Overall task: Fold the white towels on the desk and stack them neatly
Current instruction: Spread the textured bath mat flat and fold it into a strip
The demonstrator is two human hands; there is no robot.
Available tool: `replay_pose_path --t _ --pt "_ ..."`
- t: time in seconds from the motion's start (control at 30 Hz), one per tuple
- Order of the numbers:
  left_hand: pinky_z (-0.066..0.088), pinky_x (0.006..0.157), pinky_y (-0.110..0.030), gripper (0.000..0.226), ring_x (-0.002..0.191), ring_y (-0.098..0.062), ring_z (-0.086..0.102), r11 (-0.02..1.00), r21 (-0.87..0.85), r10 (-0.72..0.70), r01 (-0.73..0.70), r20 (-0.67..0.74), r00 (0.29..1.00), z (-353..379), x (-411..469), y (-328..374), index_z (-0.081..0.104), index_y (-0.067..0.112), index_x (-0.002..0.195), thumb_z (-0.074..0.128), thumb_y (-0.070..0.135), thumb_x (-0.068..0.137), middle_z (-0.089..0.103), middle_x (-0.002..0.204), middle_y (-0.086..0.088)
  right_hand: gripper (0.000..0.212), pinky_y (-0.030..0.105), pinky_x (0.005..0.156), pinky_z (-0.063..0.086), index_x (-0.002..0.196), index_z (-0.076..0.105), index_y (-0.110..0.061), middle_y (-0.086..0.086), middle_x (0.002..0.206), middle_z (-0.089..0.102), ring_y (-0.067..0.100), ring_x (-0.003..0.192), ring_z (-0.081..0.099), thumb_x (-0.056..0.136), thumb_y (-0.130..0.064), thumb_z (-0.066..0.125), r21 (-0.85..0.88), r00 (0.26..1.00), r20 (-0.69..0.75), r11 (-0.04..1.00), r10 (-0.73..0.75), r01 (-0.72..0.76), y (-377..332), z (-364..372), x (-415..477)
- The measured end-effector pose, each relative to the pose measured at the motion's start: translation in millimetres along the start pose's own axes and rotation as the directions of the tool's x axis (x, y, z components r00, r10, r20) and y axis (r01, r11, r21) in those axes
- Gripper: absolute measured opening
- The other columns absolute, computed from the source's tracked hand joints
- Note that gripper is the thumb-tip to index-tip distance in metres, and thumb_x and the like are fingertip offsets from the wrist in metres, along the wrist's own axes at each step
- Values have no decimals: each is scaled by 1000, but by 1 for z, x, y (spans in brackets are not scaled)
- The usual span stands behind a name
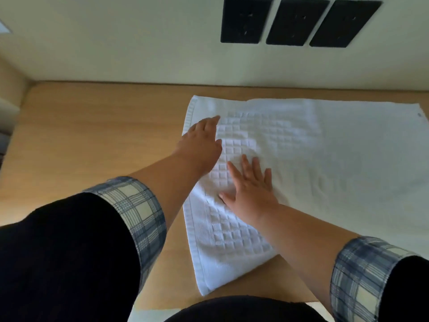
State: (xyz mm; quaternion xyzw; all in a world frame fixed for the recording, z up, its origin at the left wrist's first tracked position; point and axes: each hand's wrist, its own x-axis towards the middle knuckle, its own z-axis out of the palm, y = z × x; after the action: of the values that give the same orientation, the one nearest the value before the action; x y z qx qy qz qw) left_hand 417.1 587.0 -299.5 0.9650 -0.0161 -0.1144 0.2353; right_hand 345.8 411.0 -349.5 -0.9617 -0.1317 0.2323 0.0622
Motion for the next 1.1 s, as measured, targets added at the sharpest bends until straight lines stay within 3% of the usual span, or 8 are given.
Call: replay_pose_path --t 0.13,0.37,0.53,0.67,0.77,0.87,1.0,1.1 --pt "4 122 -42 72 152 -21 -4 994 102 7 -32 229 973 15 48 -4 -15 25 155 22 55 102 -4 166 -4 88 56 114 -22 150 -23 -43 -5 157 -38 23 141 -40 79 -81 11 11 1000 -25 1000 12 -12 3 11 4" --pt "-10 118 -52 83 147 -26 -25 906 422 -78 -34 245 966 32 85 -24 -24 24 152 15 70 94 -32 159 -6 88 52 116 -19 155 -5 -40 -5 162 -26 19 145 -34 82 -80 25 180 997 -73 983 -13 26 1 -6 14" --pt "4 121 -47 67 151 -32 0 965 249 74 -85 55 996 35 29 -3 6 19 157 33 46 103 2 165 -11 47 41 124 10 148 43 -24 3 163 23 19 153 7 101 -25 48 424 963 -270 899 12 108 25 -34 -24" --pt "42 95 -44 27 114 -33 52 955 13 297 -297 -32 954 60 -89 32 59 17 118 58 28 94 56 119 -10 26 36 97 44 114 65 -12 5 108 65 22 105 56 91 -17 55 318 840 -543 921 -15 222 46 -32 -86" --pt "42 69 -32 16 97 -22 59 918 -17 387 -396 249 888 80 -157 54 61 26 102 54 39 95 61 105 2 15 36 84 47 104 63 -16 2 95 63 19 89 54 92 -25 60 194 896 -366 921 -252 338 59 -16 -130" --pt "49 75 -34 32 104 -22 57 819 119 485 -562 382 787 106 -185 65 55 27 118 51 48 95 58 117 1 30 39 102 41 122 61 -21 0 122 60 23 114 52 95 -34 55 108 954 -91 949 -287 296 76 5 -151" --pt "53 86 -40 47 112 -27 50 886 269 303 -379 283 910 118 -184 76 46 21 132 56 47 94 49 125 -5 51 37 112 30 139 49 -26 -3 144 43 22 135 35 91 -40 59 0 967 -91 971 -236 237 100 20 -166" --pt "53 84 -40 38 111 -25 51 937 273 166 -218 201 965 117 -183 88 48 22 131 58 18 95 51 123 -4 65 40 114 28 146 39 -24 1 150 38 26 140 29 87 -38 64 30 983 -93 986 -160 163 116 26 -175"
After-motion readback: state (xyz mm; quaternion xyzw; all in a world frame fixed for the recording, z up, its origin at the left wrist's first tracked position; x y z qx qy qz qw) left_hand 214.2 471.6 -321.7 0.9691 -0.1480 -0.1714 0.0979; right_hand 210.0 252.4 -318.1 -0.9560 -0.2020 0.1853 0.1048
